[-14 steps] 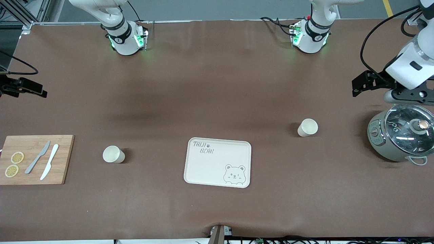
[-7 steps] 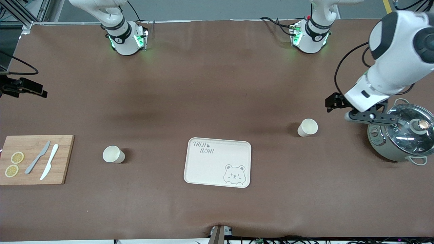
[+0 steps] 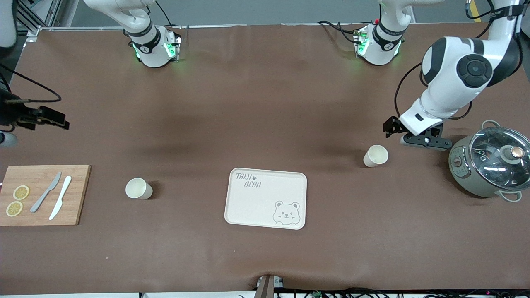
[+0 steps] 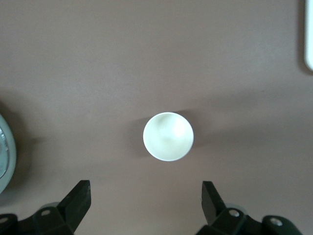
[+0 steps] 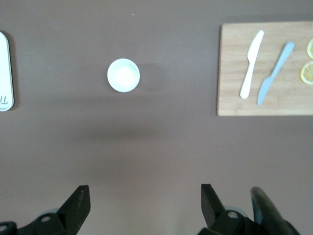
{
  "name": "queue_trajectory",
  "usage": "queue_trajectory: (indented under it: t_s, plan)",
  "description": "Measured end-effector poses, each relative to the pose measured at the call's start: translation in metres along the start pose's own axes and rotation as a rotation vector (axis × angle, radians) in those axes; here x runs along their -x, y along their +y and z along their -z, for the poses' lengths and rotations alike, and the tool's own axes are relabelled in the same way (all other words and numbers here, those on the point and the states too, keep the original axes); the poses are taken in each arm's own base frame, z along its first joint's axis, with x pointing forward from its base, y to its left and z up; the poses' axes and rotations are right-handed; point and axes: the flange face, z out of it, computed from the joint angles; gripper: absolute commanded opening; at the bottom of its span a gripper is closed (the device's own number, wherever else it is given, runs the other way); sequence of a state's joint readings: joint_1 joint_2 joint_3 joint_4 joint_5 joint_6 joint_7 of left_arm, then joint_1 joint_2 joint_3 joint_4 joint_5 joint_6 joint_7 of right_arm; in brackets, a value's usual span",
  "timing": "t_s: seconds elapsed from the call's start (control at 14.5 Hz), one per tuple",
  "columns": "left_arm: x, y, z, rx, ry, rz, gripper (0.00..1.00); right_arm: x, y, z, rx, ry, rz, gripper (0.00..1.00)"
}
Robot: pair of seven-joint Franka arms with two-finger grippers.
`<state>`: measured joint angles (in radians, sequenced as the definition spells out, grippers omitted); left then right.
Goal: Place white IKEA cup upright on tray with both arms
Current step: 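Move the left gripper and the right gripper toward the white cups, then lower both grippers around the white cups and close them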
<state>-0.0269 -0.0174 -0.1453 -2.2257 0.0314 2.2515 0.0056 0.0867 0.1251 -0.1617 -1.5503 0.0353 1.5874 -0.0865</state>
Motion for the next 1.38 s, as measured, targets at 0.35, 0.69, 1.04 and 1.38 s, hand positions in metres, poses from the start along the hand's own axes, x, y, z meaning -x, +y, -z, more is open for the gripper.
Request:
queue_trajectory:
  t_s: [0.35,0.69,1.04,1.38]
  plan:
    - [0.025,-0.021,-0.055,0.002,0.046,0.006,1.0,-0.046,-0.032,-0.057,0.023,0.03,0.047,1.0]
    - [0.02,-0.02,-0.091,0.016,0.075,0.003,1.0,-0.08,-0.039,-0.13,-0.012,-0.001,0.033,1.0]
    - [0.014,-0.018,-0.128,0.03,0.106,-0.015,1.0,-0.103,-0.037,-0.19,0.003,-0.006,0.03,1.0]
    - [0.01,-0.018,-0.147,0.037,0.128,-0.026,1.0,-0.115,-0.036,-0.223,0.016,0.026,0.115,1.0]
